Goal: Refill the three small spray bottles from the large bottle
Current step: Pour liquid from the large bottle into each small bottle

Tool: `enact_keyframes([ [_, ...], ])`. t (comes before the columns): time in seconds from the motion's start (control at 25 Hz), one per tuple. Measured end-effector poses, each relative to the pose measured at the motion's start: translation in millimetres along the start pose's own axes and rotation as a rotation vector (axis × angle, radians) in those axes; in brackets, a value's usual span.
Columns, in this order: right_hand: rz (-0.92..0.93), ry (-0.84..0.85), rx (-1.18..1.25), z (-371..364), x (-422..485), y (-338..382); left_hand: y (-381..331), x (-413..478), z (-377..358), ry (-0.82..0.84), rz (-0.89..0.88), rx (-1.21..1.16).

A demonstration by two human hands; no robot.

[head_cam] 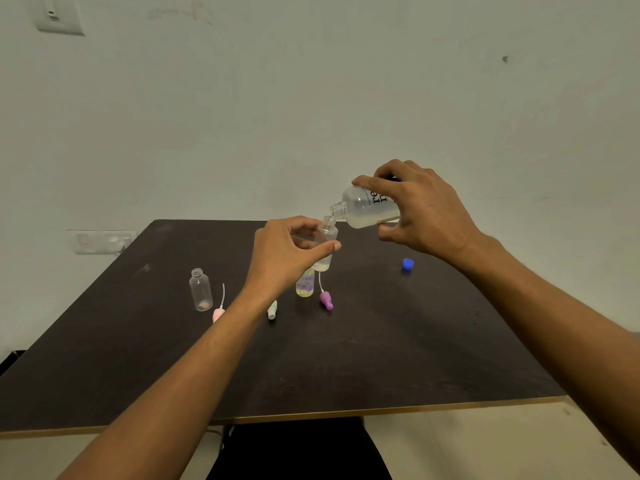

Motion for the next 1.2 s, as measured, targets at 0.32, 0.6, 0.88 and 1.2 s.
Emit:
enact_keyframes([
  [0.32,0.009,-0.003,-0.008,-2.2,0.7,1.3,-0.5,-1.8,1.6,-0.008,0.002,-0.007],
  [0.6,0.010,-0.001,-0.007,0.1,0.6,2.5,0.2,-1.8,1.6,-0.013,0.010,0.003],
  [0.88,0.005,0.008,-0.009,2.2,-0.4,3.4,0.3,-2.0,1.9,-0.010,0.014,0.006],
  [1.2,0.004,0.023,-0.008,4.6,0.5,5.9,-0.5,-2.7,3.0,-0.013,0.020,0.027],
])
Point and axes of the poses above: each hand's wrist, its own x-axis towards the middle knuckle, its own z-axis out of the back of the hand, y = z × x, the point moved 2 cm from there along x, towards the middle knuckle, and after that the axes turned 1 degree about -z, right-handed, at the moved point
